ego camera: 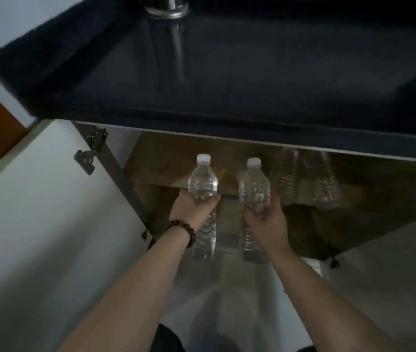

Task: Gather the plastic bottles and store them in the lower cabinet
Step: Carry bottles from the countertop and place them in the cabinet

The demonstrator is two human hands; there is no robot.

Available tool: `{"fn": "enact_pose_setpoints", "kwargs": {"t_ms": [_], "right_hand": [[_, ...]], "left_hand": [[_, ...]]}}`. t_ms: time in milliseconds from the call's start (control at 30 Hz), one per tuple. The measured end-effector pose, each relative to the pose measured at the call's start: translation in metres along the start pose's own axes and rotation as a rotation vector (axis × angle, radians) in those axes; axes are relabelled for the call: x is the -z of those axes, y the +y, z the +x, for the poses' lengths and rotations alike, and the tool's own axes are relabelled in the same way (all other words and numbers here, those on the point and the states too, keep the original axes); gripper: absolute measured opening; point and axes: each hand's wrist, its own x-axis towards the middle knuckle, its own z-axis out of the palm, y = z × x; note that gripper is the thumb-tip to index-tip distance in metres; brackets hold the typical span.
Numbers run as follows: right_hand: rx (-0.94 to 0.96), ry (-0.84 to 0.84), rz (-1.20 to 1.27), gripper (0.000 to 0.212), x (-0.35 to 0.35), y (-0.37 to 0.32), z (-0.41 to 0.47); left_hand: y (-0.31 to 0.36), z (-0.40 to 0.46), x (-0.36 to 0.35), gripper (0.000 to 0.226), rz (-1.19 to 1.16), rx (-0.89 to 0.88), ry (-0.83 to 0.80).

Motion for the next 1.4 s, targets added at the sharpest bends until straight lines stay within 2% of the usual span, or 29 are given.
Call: {"fn": "enact_pose_setpoints", "kwargs": {"t_ms": [100, 167, 233, 333, 367, 467, 600, 700, 800, 867, 933, 1000, 1067, 1200, 1400], "right_hand": [[0.067, 0.040, 0.055, 0.069, -0.029, 0.007, 0.043], [0.062, 0.074, 0.042, 0.068, -0.041, 0.004, 0.071], [0.016, 0.068, 0.094, 0.065, -0.049, 0.000, 0.093], [0.008, 0.032, 0.191, 0.067, -0.054, -0.004, 0.113], [-0.004, 0.027, 0.199, 0.064, -0.054, -0.004, 0.118], [-0.086, 0.017, 0.254, 0.030, -0.055, -0.004, 0.128], [-0.031, 0.000, 0.247, 0.027, -0.058, 0.000, 0.139], [0.019, -0.002, 0.219, 0.027, -0.061, 0.003, 0.144], [0.064, -0.028, 0.120, 0.047, -0.060, 0.007, 0.143], [0.116, -0.078, 0.062, 0.043, -0.057, 0.008, 0.134], [0.244, -0.086, -0.050, 0.043, -0.053, 0.014, 0.121], [0.393, -0.074, -0.229, 0.061, -0.049, 0.022, 0.108], [0.469, -0.113, -0.378, 0.073, -0.048, 0.027, 0.097], [0.485, -0.173, -0.659, 0.073, -0.052, 0.034, 0.087], [0.462, -0.112, -0.668, 0.068, -0.036, 0.045, 0.098]], "left_hand": [[0.004, 0.051, -0.003, 0.041, 0.003, -0.118, 0.009], [0.012, 0.078, -0.007, 0.050, 0.025, -0.203, 0.033], [0.019, 0.098, -0.011, 0.058, 0.002, -0.221, 0.032], [0.024, 0.117, -0.018, 0.051, -0.090, -0.191, -0.008], [0.023, 0.121, -0.020, 0.047, -0.139, -0.173, -0.014], [0.021, 0.131, -0.027, 0.047, -0.261, -0.123, -0.020], [0.026, 0.144, -0.031, 0.064, -0.286, -0.169, -0.098], [0.025, 0.151, -0.031, 0.058, -0.200, -0.205, -0.195], [0.016, 0.147, -0.026, 0.058, -0.202, -0.219, -0.264], [0.007, 0.137, -0.020, 0.057, -0.210, -0.294, -0.276], [-0.007, 0.125, -0.014, 0.076, -0.109, -0.458, -0.212], [-0.023, 0.115, -0.010, 0.103, 0.060, -0.649, -0.173], [-0.036, 0.107, -0.014, 0.115, 0.193, -0.777, -0.185], [-0.040, 0.105, -0.035, 0.109, 0.345, -0.852, -0.110], [-0.021, 0.114, -0.064, 0.102, 0.420, -0.860, -0.054]]}}
